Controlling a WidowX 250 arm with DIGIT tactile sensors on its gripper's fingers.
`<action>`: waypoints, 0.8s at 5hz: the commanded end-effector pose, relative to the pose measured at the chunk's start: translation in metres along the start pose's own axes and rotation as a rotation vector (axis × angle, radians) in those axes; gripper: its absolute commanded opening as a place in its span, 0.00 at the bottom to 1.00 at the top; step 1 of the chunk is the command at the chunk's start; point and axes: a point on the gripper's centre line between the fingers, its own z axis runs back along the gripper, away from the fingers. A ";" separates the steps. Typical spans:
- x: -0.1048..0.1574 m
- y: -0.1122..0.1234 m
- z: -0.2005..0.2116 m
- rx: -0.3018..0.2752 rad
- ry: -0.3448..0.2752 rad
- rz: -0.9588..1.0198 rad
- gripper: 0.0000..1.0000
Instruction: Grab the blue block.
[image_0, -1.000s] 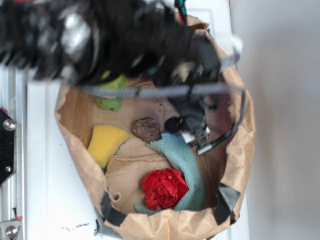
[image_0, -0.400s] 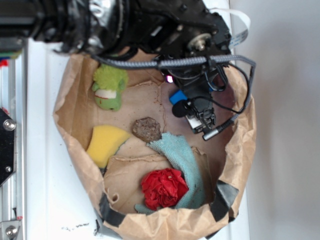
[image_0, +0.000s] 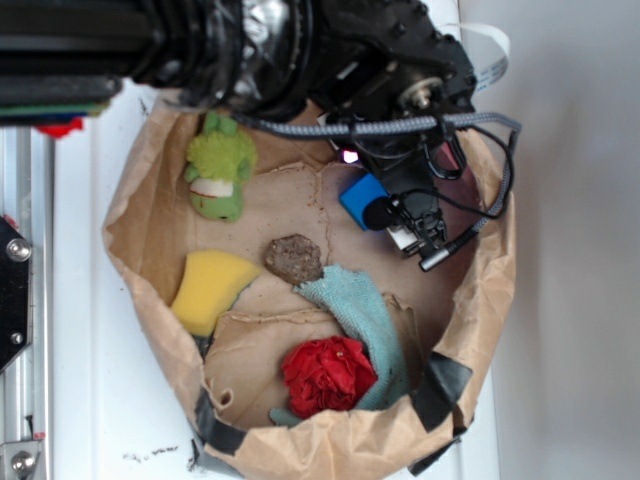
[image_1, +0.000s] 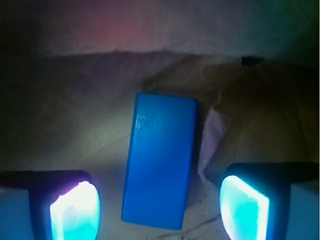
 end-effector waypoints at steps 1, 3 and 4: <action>0.011 -0.009 -0.007 -0.019 -0.053 -0.017 1.00; 0.006 -0.008 -0.008 0.007 -0.087 -0.017 0.00; 0.005 -0.007 -0.007 0.018 -0.114 -0.018 0.00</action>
